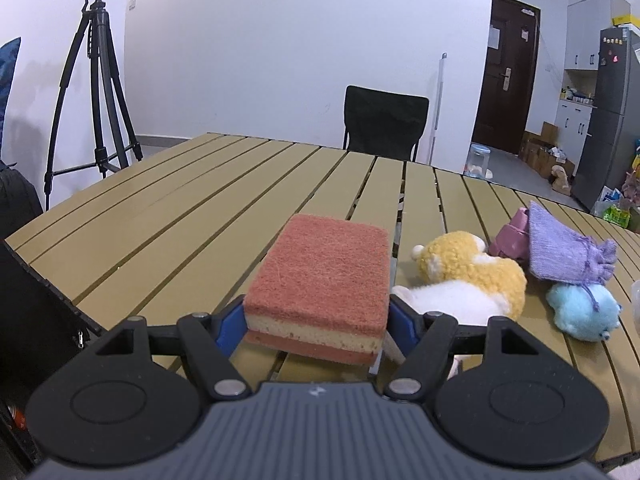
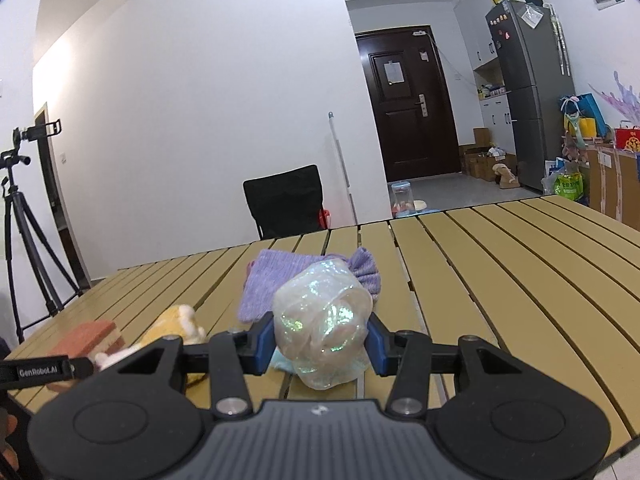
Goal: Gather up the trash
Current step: 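Carry the sponge and plastic bag down from the table to the black bin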
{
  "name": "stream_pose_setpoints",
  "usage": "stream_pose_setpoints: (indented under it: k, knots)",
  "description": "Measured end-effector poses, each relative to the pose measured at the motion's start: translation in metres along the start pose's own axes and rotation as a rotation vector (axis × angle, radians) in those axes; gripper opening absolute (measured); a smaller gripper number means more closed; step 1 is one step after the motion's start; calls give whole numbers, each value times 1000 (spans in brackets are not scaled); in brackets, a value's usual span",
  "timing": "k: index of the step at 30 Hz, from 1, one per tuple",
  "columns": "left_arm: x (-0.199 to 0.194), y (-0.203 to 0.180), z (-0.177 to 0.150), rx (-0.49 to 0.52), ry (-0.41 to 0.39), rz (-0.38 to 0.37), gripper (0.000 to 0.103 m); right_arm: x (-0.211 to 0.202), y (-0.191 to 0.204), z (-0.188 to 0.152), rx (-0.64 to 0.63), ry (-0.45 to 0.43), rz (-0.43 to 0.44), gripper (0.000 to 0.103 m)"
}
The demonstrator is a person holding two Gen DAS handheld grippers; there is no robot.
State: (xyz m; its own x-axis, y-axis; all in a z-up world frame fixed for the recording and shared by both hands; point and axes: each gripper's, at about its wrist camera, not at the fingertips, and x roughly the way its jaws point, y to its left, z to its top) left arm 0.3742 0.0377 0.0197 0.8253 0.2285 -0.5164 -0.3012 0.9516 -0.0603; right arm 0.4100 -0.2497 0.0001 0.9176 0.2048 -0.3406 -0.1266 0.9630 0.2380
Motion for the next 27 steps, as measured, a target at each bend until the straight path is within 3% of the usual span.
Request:
stream_pose_setpoints:
  k: [10, 19, 27]
  knots:
    - [-23, 1, -6, 29, -34, -25, 72, -18, 9, -5, -55, 4, 18, 44]
    - [-67, 9, -14, 4, -83, -63, 73, -53, 21, -18, -71, -15, 20, 44]
    - [-97, 23, -46, -8, -92, -104, 73, -91, 34, -42, -90, -29, 38, 44]
